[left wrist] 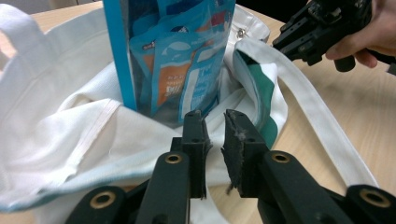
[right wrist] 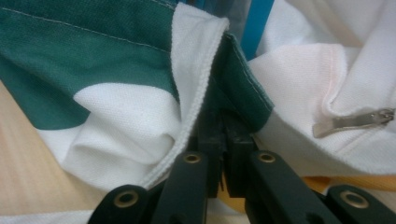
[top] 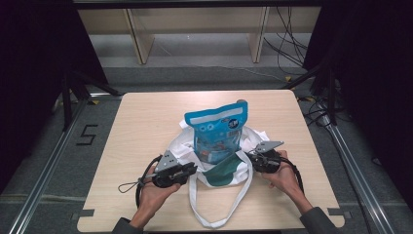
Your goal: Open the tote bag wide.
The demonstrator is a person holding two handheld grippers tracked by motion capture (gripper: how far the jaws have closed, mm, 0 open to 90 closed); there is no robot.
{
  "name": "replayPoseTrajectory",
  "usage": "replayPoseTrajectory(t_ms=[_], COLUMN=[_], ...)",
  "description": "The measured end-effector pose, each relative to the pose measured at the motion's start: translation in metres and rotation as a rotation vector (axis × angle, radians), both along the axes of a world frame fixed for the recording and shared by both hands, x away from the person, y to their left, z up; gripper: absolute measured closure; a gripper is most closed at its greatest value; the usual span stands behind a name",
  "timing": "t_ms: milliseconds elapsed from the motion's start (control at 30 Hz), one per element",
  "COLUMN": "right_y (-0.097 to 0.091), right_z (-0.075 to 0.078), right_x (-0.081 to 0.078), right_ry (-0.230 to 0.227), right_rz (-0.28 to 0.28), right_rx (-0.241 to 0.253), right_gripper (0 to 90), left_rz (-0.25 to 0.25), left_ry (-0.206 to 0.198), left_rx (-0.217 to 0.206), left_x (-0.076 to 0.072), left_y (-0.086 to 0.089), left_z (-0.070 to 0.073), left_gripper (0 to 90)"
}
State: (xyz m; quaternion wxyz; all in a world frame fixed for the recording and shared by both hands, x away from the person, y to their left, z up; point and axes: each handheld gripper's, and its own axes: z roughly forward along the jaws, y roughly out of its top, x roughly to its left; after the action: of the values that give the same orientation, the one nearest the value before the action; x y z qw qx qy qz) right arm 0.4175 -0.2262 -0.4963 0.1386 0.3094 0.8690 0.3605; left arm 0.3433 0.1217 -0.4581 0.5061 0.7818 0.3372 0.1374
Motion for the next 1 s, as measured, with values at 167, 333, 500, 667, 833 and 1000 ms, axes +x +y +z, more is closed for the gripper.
replayPoseTrajectory(t_ms=[167, 333, 500, 667, 833, 1000], right_y=[-0.010, -0.029, -0.044, -0.051, -0.051, -0.054], right_z=[0.013, 0.027, 0.033, 0.036, 0.034, 0.032], right_x=[-0.010, -0.020, -0.034, -0.043, -0.049, -0.058], right_ry=[0.005, 0.010, -0.002, -0.021, -0.020, -0.013], right_rz=[-0.036, -0.098, -0.173, -0.183, -0.195, -0.208], right_rx=[0.039, 0.048, 0.081, 0.095, 0.103, 0.105], right_gripper=[72.6, 61.9, 57.8, 53.2, 49.5, 48.1], left_rz=[0.026, 0.061, 0.095, 0.122, 0.126, 0.122], left_ry=[0.000, -0.002, 0.007, 0.022, 0.035, 0.053], left_rx=[-0.023, -0.025, -0.022, -0.028, -0.018, 0.021], left_x=[-0.008, -0.011, -0.012, -0.015, -0.018, -0.024], left_y=[0.013, 0.026, 0.038, 0.045, 0.050, 0.053], left_z=[0.000, -0.002, -0.007, -0.011, -0.015, -0.022], left_gripper=[72.4, 66.2, 60.9, 56.1, 50.0, 40.4])
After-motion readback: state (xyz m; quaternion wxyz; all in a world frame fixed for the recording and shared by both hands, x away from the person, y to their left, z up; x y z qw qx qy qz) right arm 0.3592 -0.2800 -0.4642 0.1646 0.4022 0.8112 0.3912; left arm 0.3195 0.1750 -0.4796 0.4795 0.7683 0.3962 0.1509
